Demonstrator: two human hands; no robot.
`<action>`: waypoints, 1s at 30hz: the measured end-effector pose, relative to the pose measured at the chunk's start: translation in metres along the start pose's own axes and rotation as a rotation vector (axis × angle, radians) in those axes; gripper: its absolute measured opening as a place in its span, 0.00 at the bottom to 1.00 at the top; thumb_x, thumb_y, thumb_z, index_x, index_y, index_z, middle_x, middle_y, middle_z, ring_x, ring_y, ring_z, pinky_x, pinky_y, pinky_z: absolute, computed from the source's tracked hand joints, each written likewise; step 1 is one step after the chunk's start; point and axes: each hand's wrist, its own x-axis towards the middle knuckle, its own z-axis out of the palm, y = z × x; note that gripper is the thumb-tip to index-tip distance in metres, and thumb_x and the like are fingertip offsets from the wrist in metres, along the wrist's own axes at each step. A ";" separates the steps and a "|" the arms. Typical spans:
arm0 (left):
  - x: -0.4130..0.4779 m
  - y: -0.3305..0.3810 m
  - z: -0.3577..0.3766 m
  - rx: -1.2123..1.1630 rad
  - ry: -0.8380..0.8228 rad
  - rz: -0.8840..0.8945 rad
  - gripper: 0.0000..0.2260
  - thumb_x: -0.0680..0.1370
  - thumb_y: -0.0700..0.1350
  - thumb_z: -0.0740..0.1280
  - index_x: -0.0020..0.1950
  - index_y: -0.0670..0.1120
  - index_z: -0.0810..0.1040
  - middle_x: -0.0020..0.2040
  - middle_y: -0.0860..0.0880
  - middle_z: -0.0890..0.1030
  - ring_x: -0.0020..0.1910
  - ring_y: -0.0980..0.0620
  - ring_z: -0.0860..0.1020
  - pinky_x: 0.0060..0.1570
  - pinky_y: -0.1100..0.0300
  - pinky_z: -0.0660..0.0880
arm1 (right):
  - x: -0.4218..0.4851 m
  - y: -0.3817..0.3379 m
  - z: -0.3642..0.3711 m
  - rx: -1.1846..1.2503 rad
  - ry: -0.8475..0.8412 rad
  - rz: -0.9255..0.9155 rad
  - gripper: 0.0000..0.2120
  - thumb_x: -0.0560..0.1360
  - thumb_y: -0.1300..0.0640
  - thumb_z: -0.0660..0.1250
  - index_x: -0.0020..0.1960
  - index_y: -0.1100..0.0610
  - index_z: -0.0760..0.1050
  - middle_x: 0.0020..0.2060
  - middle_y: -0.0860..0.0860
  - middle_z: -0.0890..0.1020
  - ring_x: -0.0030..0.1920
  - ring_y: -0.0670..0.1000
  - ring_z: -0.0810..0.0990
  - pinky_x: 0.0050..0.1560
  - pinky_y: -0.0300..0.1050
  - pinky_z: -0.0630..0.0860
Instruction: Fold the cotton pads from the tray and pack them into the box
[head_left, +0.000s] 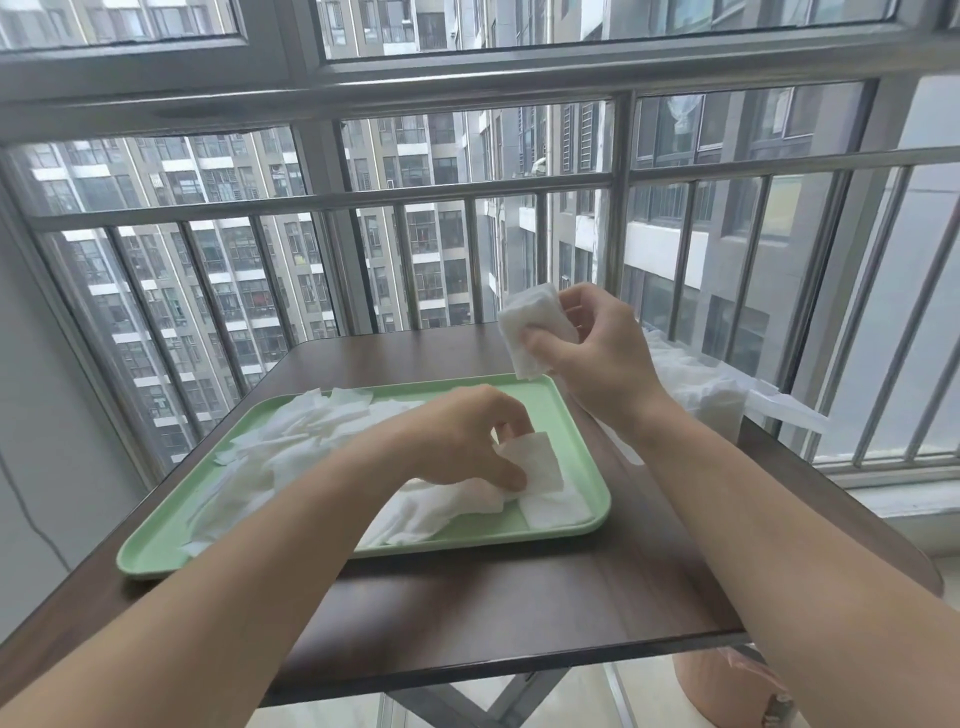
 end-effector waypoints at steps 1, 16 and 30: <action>-0.001 -0.001 -0.001 -0.021 0.014 -0.003 0.14 0.70 0.45 0.79 0.49 0.55 0.77 0.44 0.58 0.77 0.41 0.53 0.76 0.44 0.58 0.74 | 0.000 0.000 0.000 0.000 -0.003 0.005 0.10 0.71 0.58 0.74 0.50 0.56 0.77 0.43 0.54 0.83 0.44 0.55 0.82 0.45 0.55 0.82; -0.005 -0.010 -0.006 -0.357 0.147 0.031 0.06 0.72 0.44 0.76 0.45 0.51 0.81 0.42 0.53 0.83 0.37 0.59 0.77 0.46 0.59 0.75 | 0.000 0.001 0.002 -0.024 -0.015 0.026 0.10 0.69 0.55 0.73 0.48 0.56 0.77 0.42 0.55 0.83 0.43 0.56 0.82 0.45 0.57 0.81; 0.001 -0.011 0.005 -0.552 0.251 -0.218 0.06 0.79 0.49 0.70 0.47 0.48 0.82 0.39 0.51 0.79 0.30 0.55 0.75 0.34 0.62 0.74 | 0.000 0.002 0.002 -0.041 -0.029 0.044 0.08 0.70 0.59 0.72 0.48 0.57 0.77 0.43 0.54 0.84 0.45 0.55 0.82 0.48 0.55 0.81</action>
